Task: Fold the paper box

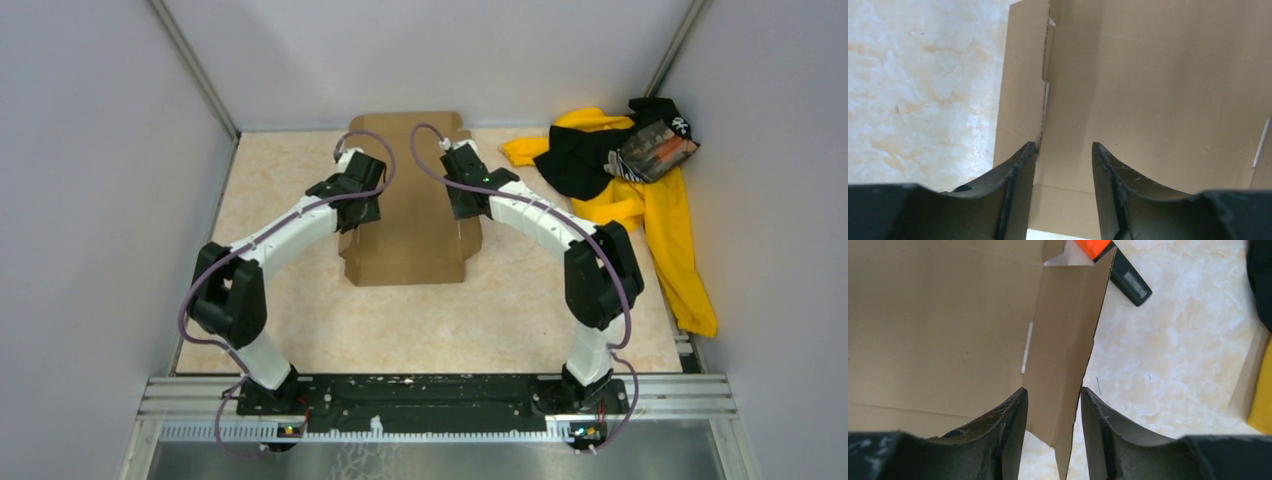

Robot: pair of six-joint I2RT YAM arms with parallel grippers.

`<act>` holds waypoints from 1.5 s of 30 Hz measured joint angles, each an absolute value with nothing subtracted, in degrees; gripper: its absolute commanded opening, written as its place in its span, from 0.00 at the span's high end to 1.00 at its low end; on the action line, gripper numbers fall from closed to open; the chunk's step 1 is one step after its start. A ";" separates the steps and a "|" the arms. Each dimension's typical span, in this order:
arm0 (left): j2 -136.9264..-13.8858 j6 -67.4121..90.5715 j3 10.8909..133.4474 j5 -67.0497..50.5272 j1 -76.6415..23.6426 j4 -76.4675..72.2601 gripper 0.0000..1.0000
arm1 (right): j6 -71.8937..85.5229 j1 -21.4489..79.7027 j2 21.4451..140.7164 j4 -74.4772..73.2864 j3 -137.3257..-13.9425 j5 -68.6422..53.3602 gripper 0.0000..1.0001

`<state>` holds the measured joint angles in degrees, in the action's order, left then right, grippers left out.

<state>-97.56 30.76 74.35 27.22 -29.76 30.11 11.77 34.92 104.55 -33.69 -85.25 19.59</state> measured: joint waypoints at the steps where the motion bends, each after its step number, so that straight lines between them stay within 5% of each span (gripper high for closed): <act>1: -96.75 30.37 74.35 27.22 -29.50 30.41 0.40 | 11.57 34.83 103.94 -33.89 -84.77 19.59 0.53; 5: -91.31 28.67 74.41 27.07 -28.36 30.94 0.32 | 10.70 33.93 99.37 -34.83 -83.11 19.05 0.46; 8: -86.11 28.23 74.43 26.83 -27.81 30.96 0.06 | 9.80 33.56 95.18 -35.22 -81.89 18.28 0.42; 10: -82.87 28.40 73.76 26.39 -27.55 30.57 0.01 | 8.99 33.45 91.70 -35.14 -80.18 17.41 0.41; 23: -69.93 35.14 48.58 17.87 -27.42 26.76 0.01 | 15.81 33.65 79.33 -29.21 -55.31 3.46 0.41; 34: -66.39 39.72 40.82 18.37 -27.42 23.35 0.01 | 21.15 35.29 83.72 -21.98 -54.00 2.24 0.41; 45: -64.05 40.56 40.32 18.74 -27.42 22.98 0.01 | 22.92 36.18 91.18 -19.70 -54.68 2.90 0.64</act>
